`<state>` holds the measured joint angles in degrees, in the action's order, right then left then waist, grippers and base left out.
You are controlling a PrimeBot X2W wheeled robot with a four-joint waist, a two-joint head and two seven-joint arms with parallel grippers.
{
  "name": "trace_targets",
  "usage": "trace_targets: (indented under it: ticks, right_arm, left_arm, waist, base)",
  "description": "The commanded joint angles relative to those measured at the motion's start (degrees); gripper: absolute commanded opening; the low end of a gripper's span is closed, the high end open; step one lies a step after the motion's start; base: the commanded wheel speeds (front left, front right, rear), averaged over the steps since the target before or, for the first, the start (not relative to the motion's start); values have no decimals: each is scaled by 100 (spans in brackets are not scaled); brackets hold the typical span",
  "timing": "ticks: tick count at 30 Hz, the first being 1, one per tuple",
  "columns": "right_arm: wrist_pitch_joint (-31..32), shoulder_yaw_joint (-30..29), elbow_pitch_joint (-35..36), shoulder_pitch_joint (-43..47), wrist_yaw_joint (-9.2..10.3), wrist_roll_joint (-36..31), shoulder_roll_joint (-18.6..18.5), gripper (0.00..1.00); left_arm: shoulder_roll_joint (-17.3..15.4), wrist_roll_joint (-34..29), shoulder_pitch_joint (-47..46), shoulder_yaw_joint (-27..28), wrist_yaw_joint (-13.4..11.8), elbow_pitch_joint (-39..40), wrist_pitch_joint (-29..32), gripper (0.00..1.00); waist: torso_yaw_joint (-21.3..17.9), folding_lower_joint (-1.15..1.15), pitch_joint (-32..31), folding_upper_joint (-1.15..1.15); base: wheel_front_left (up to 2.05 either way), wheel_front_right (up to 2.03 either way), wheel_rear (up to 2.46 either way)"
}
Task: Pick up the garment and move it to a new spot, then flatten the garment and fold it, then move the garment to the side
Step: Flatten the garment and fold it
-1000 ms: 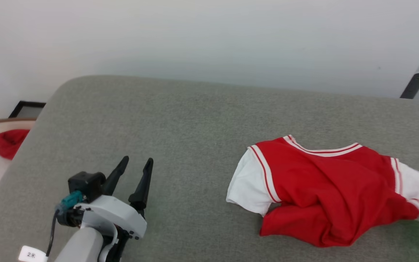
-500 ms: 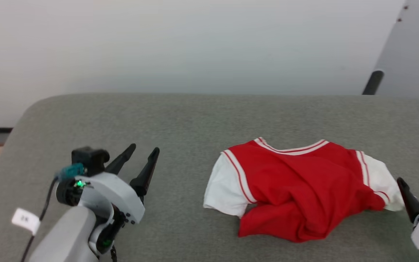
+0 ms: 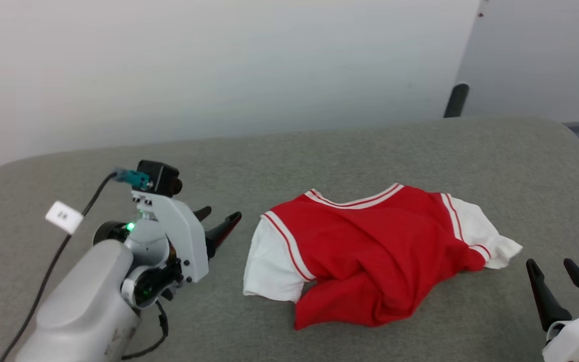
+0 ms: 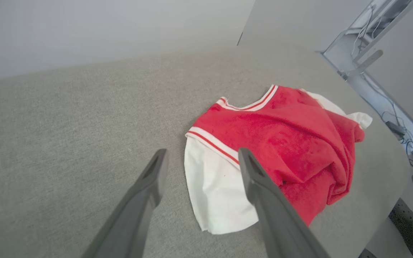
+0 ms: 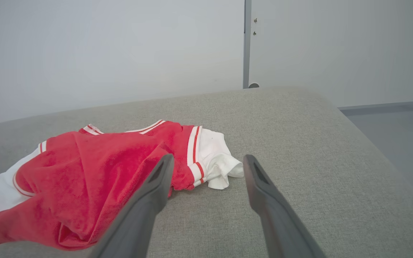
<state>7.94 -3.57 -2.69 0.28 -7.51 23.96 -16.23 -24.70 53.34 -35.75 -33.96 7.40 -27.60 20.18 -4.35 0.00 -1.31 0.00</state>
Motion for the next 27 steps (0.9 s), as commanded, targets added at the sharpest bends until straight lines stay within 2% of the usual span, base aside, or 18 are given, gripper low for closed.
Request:
trace_targets:
  ticks: [1, 6, 16, 27]
  right_arm:
    - [29, -49, 83, 83, 4, -64, 63, 100]
    - [118, -39, 261, 121, 4, -140, 246, 100]
    - [-14, 55, 266, -136, 4, -93, 415, 100]
    - [-155, 56, 135, -253, 4, -56, 451, 100]
  left_arm:
    - [14, 38, -113, -45, 18, -96, 127, 100]
    - [112, 42, -467, -203, 6, -670, 556, 100]
    - [233, 15, -938, -438, 13, -1892, 903, 100]
    - [496, 113, -1071, -616, 16, -2778, 1219, 100]
  waist:
    - [-184, 0, 90, 0]
    - [-446, 0, 276, 0]
    - [-939, 0, 816, 0]
    - [-1068, 0, 1066, 0]
  base:
    - [0, 0, 0]
    - [0, 0, 0]
    - [0, 0, 0]
    - [0, 0, 0]
